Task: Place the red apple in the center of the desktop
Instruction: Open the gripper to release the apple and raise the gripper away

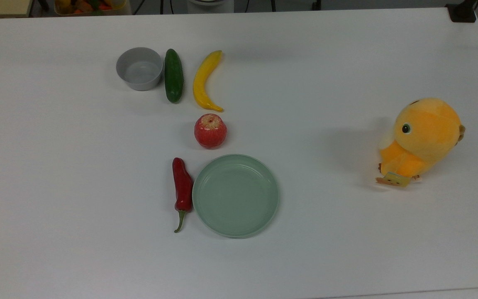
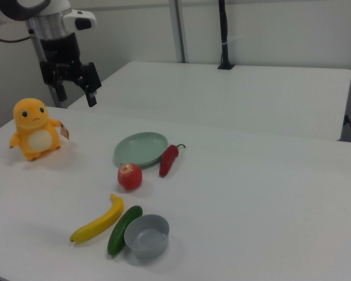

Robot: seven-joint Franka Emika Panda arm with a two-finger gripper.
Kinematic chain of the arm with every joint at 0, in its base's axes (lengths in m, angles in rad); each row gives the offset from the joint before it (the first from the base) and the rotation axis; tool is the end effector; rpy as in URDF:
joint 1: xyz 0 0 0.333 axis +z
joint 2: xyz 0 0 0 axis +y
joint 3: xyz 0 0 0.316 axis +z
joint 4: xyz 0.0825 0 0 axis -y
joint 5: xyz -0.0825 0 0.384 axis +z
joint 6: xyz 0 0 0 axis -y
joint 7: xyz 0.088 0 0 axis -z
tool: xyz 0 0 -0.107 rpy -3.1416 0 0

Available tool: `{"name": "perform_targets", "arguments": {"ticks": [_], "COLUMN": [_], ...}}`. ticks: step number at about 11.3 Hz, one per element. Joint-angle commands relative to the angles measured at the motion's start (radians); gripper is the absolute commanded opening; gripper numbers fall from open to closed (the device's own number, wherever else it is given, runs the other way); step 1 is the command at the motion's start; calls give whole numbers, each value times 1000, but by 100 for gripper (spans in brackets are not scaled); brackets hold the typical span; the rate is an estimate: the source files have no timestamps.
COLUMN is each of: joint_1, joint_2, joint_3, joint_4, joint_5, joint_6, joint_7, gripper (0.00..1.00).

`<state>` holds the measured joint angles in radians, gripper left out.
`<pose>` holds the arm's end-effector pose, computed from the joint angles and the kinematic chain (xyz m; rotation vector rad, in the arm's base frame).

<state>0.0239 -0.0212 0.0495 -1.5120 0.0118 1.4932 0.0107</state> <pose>0.5386 0.0413 0.6568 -3.1292 -0.0996 -0.0030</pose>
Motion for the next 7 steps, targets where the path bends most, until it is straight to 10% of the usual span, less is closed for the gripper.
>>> {"name": "perform_targets", "arguments": {"ticks": [1,7], "joint_1": [43,54], "joint_2": [-23,-8], "joint_3": [-72,-85], "joint_4": [-56,-97], "joint_5": [73,63], "joint_6": [51,187], "joint_7": [34,-12], "gripper": [100,100]}}
